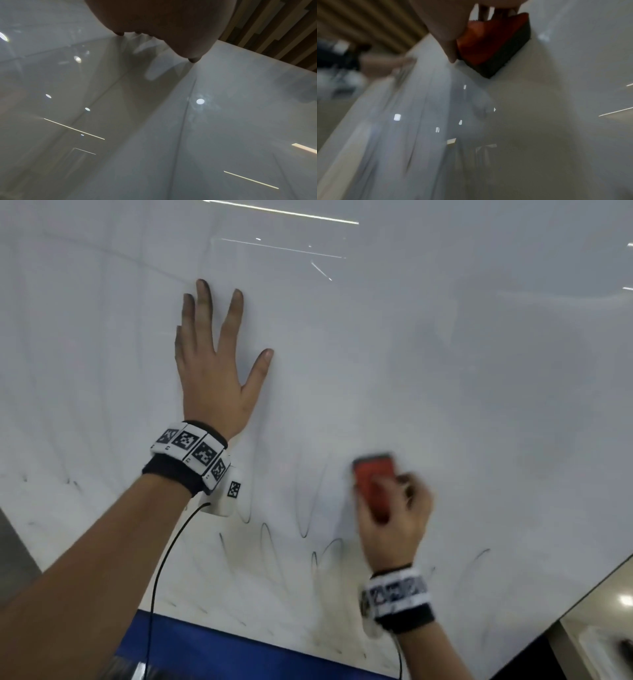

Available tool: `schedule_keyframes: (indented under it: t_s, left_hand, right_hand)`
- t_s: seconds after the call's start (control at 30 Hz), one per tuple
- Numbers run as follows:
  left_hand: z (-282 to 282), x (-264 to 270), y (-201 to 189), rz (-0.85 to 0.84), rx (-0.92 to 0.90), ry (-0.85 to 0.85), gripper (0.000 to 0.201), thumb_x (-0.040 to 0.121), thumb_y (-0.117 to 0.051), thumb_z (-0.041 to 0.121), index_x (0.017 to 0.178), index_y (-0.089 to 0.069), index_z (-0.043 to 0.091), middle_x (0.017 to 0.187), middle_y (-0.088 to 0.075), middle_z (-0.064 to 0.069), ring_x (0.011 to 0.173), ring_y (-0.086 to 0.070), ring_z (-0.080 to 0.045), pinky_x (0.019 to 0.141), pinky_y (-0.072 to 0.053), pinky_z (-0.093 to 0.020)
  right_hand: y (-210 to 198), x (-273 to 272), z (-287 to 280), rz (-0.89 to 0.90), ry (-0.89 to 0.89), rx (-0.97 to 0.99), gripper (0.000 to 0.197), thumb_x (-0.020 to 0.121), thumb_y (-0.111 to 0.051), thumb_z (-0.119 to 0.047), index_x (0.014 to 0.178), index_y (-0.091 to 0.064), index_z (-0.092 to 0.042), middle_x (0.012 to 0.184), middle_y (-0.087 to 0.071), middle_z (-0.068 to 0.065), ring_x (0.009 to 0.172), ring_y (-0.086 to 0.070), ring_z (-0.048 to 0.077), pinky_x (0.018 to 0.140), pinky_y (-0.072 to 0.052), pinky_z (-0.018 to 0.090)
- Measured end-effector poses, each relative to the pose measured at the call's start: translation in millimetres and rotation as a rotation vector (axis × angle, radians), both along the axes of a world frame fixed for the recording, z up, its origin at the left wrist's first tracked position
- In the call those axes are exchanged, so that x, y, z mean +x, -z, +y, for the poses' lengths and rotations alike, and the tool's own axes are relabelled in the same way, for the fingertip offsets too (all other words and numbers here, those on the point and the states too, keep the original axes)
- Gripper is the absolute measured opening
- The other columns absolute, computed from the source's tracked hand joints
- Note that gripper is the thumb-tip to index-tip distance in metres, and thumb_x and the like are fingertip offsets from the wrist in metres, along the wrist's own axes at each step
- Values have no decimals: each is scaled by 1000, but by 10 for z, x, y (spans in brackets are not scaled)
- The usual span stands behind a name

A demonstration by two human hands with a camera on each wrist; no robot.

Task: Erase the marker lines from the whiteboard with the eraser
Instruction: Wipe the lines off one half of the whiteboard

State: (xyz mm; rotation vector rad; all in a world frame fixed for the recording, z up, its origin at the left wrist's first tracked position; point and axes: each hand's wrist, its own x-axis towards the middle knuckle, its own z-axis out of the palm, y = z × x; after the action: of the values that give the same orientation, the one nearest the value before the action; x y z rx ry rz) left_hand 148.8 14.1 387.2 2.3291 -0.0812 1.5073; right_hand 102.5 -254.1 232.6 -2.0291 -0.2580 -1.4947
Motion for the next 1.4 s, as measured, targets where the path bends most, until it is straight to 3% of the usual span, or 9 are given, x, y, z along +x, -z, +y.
schedule_keyframes:
  t_s: [0.1, 0.37, 0.57, 0.67, 0.87, 0.93, 1.13, 1.2, 1.4]
  left_hand:
    - [11, 10, 11, 10, 12, -9, 71, 105, -36, 61, 163, -16, 26, 170, -6, -15, 158, -5, -34, 126, -14, -55]
    - [28, 44, 59, 9, 27, -15, 71, 105, -37, 60, 163, -15, 25, 170, -5, -17, 158, -3, -34, 128, -9, -52]
    - [91, 43, 71, 47, 105, -63, 73, 105, -31, 62, 163, -12, 23, 169, -4, -21, 158, -3, -37, 127, -11, -54]
    - [127, 52, 71, 61, 125, -66, 74, 105, -32, 64, 163, -12, 24, 170, -4, -19, 158, -3, -36, 127, -12, -55]
    - [131, 47, 101, 48, 99, -31, 73, 105, -35, 62, 163, -15, 24, 170, -4, -18, 158, -3, -35, 128, -8, -53]
    - [140, 54, 102, 48, 101, -25, 73, 104, -36, 63, 163, -15, 24, 170, -4, -17, 159, -3, -34, 128, -9, -52]
    - [164, 29, 84, 48, 126, -27, 74, 103, -36, 65, 163, -16, 26, 171, -6, -13, 159, -6, -32, 127, -14, -52]
    - [177, 14, 78, 37, 129, -32, 73, 103, -37, 65, 163, -17, 27, 171, -7, -12, 158, -8, -31, 126, -17, -52]
    - [249, -40, 13, 0, 133, -13, 55, 108, -32, 50, 159, -29, 29, 168, -21, -8, 154, -23, -30, 121, -24, -54]
  right_hand:
    - [653, -104, 63, 122, -34, -239, 38, 72, -93, -17, 102, -70, -19, 118, -55, 10, 92, -57, 33, 78, -53, 46]
    - [-93, 92, -161, -66, 29, 156, 31, 74, -92, -18, 98, -76, -5, 114, -57, 22, 96, -58, 34, 82, -54, 40]
    - [874, -29, 44, 114, -174, -549, 22, 88, -75, -23, 106, -64, -25, 122, -53, 8, 95, -56, 30, 75, -53, 45]
    - [295, 30, 28, 22, -135, -415, 35, 75, -89, -11, 104, -72, -20, 117, -62, 16, 93, -60, 34, 82, -49, 42]
    - [-1532, 267, 11, -301, -8, 105, 31, 78, -87, -20, 106, -78, -11, 115, -59, 22, 101, -57, 34, 87, -49, 36]
    - [-1334, 313, 193, -267, -22, 38, 28, 80, -87, -17, 106, -80, -12, 115, -61, 22, 100, -58, 34, 86, -51, 41]
    - [465, 138, 331, 69, -196, -632, 33, 72, -91, -10, 102, -80, -21, 123, -56, 9, 94, -61, 33, 80, -53, 44]
    - [187, 163, 304, 55, -208, -645, 35, 70, -92, -10, 101, -80, -21, 121, -58, 10, 92, -60, 33, 81, -50, 42]
    - [-1464, 310, 432, -262, -97, -10, 27, 79, -87, -17, 105, -80, -15, 117, -61, 18, 99, -54, 31, 90, -46, 39]
